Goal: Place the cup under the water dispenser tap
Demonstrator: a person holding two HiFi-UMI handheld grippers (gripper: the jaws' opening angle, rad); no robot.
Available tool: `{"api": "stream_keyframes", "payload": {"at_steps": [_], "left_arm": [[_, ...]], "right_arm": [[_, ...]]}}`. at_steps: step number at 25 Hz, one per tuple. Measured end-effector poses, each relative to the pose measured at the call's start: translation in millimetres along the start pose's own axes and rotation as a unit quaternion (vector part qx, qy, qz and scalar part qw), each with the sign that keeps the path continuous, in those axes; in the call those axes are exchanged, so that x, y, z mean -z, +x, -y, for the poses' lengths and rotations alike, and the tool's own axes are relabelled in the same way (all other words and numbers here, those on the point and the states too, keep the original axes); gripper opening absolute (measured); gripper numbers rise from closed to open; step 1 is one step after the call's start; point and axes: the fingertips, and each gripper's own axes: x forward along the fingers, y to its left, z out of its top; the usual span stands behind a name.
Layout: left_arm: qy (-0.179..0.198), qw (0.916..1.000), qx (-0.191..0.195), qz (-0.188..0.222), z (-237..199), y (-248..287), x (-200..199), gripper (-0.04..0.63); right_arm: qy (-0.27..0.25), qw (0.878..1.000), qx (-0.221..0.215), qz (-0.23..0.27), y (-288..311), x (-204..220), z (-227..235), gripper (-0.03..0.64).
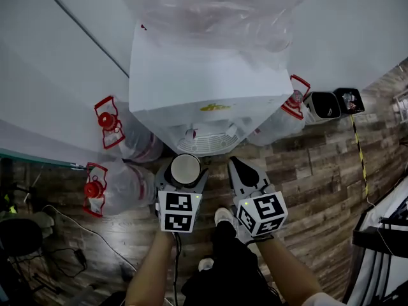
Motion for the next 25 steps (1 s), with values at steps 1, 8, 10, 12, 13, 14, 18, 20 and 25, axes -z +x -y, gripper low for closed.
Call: {"api": "stream_keyframes", "payload": {"at_steps": [1, 8, 10, 12, 13, 14, 18, 20, 25], "left_arm": [[-0.001, 1.0, -0.002, 0.0, -3, 7, 3, 0.44], [-0.001, 0.9999, -0.01, -0.004, -16, 54, 22, 0.44], [-0.006, 0.9999, -0.011, -0.006, -18, 65, 27, 0.44], [-0.009, 0.9999, -0.011, -0.009, -20, 75, 31, 0.44], [-0.009, 0.9998, -0.011, -0.01, -20, 79, 34, 0.44], [-0.009, 0.9998, -0.012, -0.011, -21, 84, 35, 0.44], [-0.006, 0.9998, -0.014, -0.011, -26, 96, 39, 0.44], [-0.005, 0.9998, -0.016, -0.011, -28, 101, 40, 0.44], [-0.02, 0.9991, -0.033, -0.016, -34, 115, 42, 0.44]], "right_arm": [[-0.001, 1.0, -0.001, 0.0, 6, 4, 3, 0.021], [0.0, 1.0, -0.016, -0.006, 36, 30, 13, 0.021], [0.0, 1.0, -0.018, -0.007, 42, 37, 16, 0.02], [-0.003, 1.0, -0.022, -0.008, 46, 42, 19, 0.02], [-0.004, 1.0, -0.024, -0.008, 49, 45, 20, 0.02], [-0.004, 1.0, -0.024, -0.008, 51, 47, 22, 0.02], [-0.001, 1.0, -0.023, -0.008, 56, 54, 27, 0.021], [-0.003, 1.0, -0.024, -0.007, 58, 56, 29, 0.021], [-0.016, 0.999, -0.031, -0.008, 59, 58, 31, 0.02]]}}
